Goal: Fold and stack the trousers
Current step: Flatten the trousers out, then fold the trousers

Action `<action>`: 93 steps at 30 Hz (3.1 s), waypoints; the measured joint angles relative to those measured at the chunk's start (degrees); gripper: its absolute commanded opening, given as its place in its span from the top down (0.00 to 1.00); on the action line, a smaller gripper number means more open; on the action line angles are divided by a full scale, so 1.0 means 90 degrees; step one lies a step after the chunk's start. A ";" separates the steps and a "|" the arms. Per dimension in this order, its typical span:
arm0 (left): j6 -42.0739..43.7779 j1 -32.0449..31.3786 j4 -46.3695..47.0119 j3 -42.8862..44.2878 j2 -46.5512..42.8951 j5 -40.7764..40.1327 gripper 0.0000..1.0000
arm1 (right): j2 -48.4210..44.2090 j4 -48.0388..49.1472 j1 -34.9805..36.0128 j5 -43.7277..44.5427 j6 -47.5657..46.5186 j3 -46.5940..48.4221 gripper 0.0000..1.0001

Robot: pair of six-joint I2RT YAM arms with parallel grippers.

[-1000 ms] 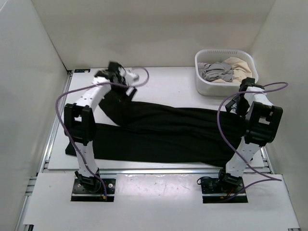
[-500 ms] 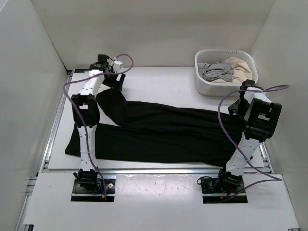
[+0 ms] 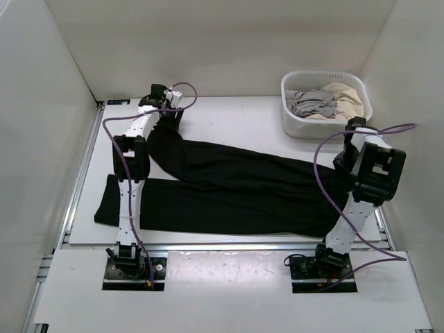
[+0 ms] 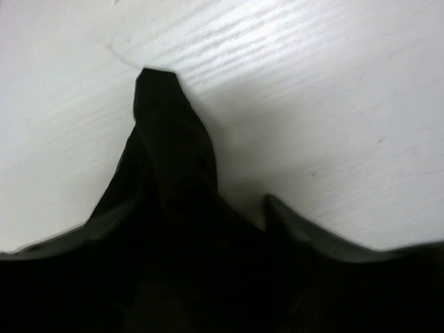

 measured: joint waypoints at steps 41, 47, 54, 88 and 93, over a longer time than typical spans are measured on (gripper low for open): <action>0.0240 0.0068 0.0019 -0.1596 -0.2055 -0.0100 0.86 | -0.0459 0.0988 0.0005 -0.0104 0.0304 -0.0750 1.00; 0.0364 0.0418 -0.0279 -0.1824 -0.2676 -0.0131 0.86 | -0.0889 0.0954 0.0007 -0.0090 0.0277 -0.0901 1.00; 0.0430 0.0889 -0.0525 -0.3730 -0.4974 -0.0051 0.86 | -0.3130 0.0891 0.0012 -0.0117 0.0272 -0.2038 0.99; 0.0311 0.1603 -0.0908 -0.8221 -0.7737 0.0231 0.86 | -0.3575 0.0066 -0.0134 -0.0204 0.0522 -0.3254 0.85; 0.0440 0.1848 -0.0906 -0.7883 -0.7735 0.0216 0.86 | -0.3441 0.0061 -0.0381 -0.0019 0.0474 -0.3249 1.00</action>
